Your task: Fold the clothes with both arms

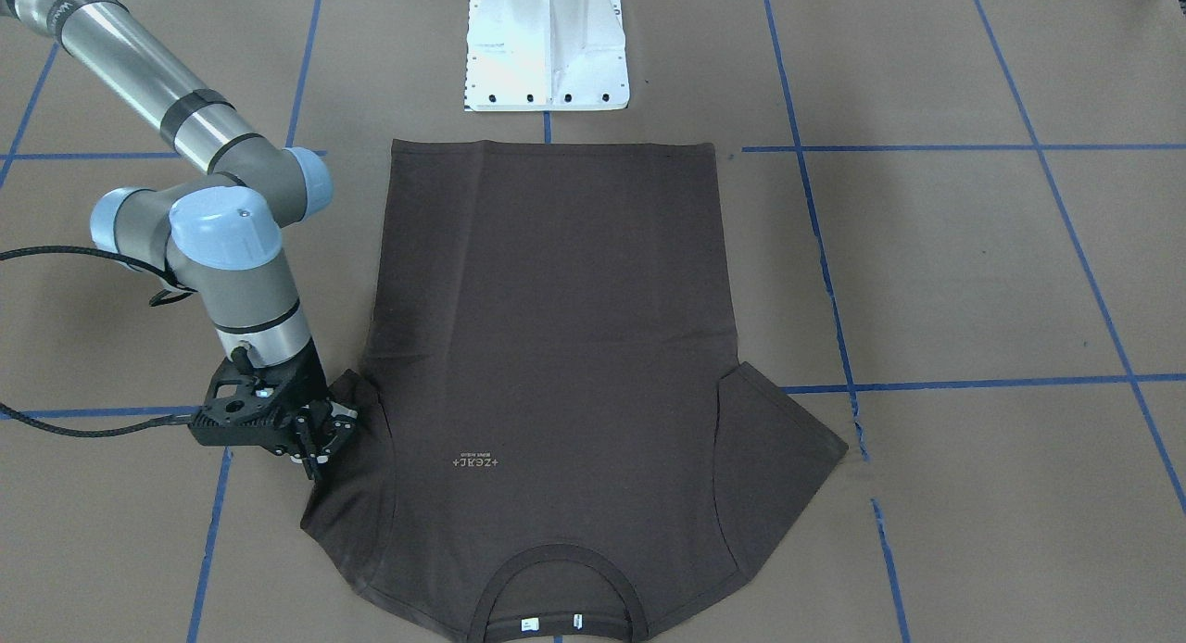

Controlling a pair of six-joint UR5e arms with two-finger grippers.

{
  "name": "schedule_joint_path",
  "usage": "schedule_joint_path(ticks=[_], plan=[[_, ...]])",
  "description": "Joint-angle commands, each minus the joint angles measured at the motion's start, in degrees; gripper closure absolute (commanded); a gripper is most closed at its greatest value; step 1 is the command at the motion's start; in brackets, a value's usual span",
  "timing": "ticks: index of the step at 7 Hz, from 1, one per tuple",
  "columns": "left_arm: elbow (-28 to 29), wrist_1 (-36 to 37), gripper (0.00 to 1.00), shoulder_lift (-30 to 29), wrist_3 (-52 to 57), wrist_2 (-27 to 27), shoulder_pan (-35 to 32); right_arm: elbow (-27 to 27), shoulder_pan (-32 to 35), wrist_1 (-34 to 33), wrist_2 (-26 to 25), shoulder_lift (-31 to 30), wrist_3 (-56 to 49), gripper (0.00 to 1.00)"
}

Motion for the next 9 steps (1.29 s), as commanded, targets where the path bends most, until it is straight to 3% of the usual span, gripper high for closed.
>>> schedule_joint_path(ticks=[1, 3, 6, 7, 8, 9], plan=[[-0.09, 0.00, 0.00, 0.12, -0.01, 0.00, 0.00, -2.15, -3.34, -4.41, -4.67, 5.29, 2.88, 1.00], [-0.09, 0.09, 0.00, 0.12, -0.01, 0.00, -0.09, -5.24, -3.88, -4.23, -5.39, 7.23, 2.88, 1.00], [-0.09, 0.09, 0.00, 0.21, -0.01, 0.00, 0.00, -5.69, -4.75, -4.23, -5.40, 8.47, 2.88, 1.00], [-0.18, 0.09, 0.00, 0.21, -0.01, 0.00, -0.09, -5.78, -4.93, -4.23, -5.40, 8.47, 2.88, 0.95], [-0.18, 0.09, 0.00, 0.21, -0.01, 0.00, -0.09, -5.78, -5.45, -4.31, -6.18, 8.56, 2.36, 0.01], [-0.62, 0.00, 0.00, 0.12, 0.25, 0.09, 0.00, -5.69, -5.29, -4.58, -6.19, 9.52, 1.92, 0.00]])
